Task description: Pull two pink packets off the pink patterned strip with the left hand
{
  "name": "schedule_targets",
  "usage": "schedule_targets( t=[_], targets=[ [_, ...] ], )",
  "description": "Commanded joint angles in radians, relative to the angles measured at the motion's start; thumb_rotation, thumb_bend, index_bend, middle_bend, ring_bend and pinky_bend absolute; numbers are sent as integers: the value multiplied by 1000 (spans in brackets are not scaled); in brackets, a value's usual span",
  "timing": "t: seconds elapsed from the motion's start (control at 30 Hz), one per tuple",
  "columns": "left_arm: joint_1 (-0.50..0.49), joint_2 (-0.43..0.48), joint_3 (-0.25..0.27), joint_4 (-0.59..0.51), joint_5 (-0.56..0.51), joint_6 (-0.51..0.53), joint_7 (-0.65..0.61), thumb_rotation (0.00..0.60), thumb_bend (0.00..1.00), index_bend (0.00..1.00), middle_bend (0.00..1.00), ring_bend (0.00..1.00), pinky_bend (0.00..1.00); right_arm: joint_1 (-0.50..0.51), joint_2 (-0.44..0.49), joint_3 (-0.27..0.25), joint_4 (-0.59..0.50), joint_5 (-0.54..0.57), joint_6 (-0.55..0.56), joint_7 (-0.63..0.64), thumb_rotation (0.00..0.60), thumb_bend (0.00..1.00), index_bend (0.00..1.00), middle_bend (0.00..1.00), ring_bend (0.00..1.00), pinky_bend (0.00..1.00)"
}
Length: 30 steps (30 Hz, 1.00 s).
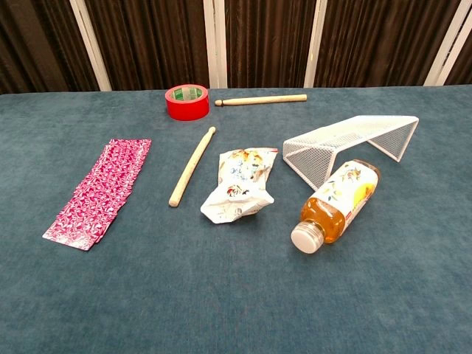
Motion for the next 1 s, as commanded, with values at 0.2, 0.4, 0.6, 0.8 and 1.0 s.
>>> schedule_targets(
  t=[0.2,0.4,0.6,0.8,1.0],
  targets=[
    [-94,-34,-25,6,-56,-168,58,600,630,156,815,677,620,4,-4,0,3,4,-9,-4,600,319,39,44,88,144],
    [-145,-57,-29,-11,-95,-270,117,600,712,159,833,696,625,2,-1,2,2,6,-6,2,600,320,38,44,88,144],
    [-196,-81,-31,-40,-161,-380,194,600,729,161,834,700,625,1,1,3,4,7,-5,9,600,320,39,44,88,144],
    [-229,-121,-26,-45,-203,-441,258,600,738,168,836,703,625,1,2,6,8,12,-5,17,600,320,39,44,88,144],
    [-251,-152,-23,-43,-243,-476,310,600,737,175,836,705,625,-1,6,5,7,8,-1,25,600,320,39,44,88,144]
  ],
)
